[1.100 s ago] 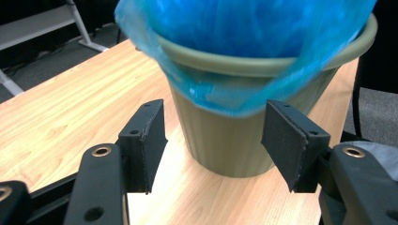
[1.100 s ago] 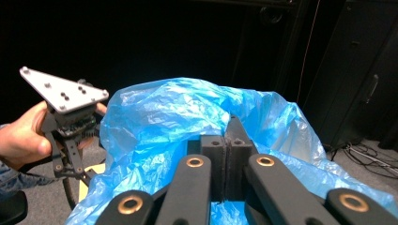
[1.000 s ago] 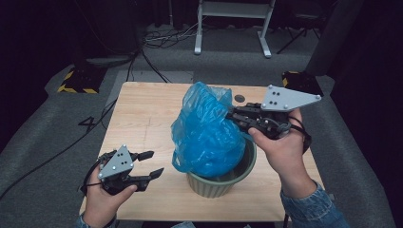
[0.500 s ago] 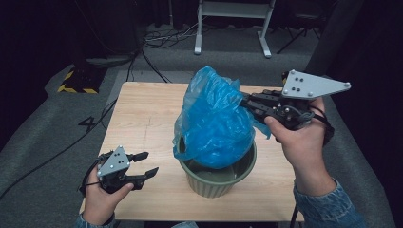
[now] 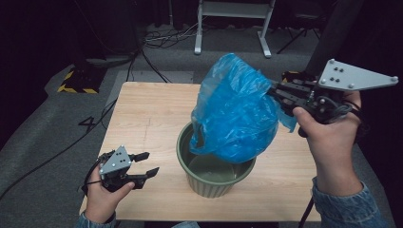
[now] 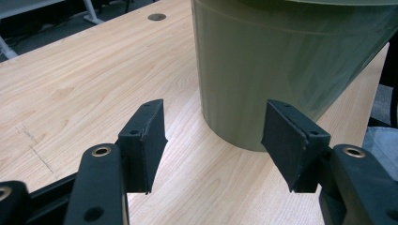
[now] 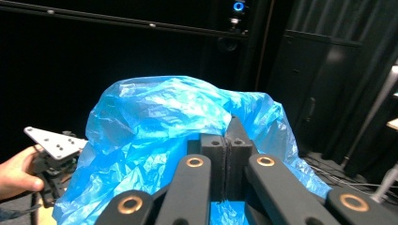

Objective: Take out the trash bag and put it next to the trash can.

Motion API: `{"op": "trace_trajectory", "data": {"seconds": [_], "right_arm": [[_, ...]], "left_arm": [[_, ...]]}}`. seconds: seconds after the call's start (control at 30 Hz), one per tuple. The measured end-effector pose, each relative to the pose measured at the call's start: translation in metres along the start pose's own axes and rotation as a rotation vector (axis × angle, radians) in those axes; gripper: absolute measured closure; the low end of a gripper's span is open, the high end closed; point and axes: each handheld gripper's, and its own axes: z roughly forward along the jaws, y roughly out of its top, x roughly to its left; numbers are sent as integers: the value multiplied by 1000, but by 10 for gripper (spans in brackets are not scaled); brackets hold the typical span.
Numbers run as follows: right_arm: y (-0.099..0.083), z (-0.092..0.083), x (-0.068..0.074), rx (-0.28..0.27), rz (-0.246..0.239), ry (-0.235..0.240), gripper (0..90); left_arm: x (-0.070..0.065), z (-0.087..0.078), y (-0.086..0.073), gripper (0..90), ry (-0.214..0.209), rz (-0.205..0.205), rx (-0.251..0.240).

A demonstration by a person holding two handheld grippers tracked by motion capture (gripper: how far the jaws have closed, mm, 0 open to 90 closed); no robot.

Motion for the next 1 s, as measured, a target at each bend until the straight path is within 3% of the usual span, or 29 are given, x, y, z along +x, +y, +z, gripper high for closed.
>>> {"op": "trace_trajectory", "data": {"seconds": [0.57, 1.0], "right_arm": [[-2, -59, -36, 0, 9, -165, 894], [-38, -78, -63, 34, 77, -255, 894]], "left_arm": [[-1, 0, -7, 397, 9, -17, 16], [-1, -7, -12, 394, 22, -28, 19]]}}
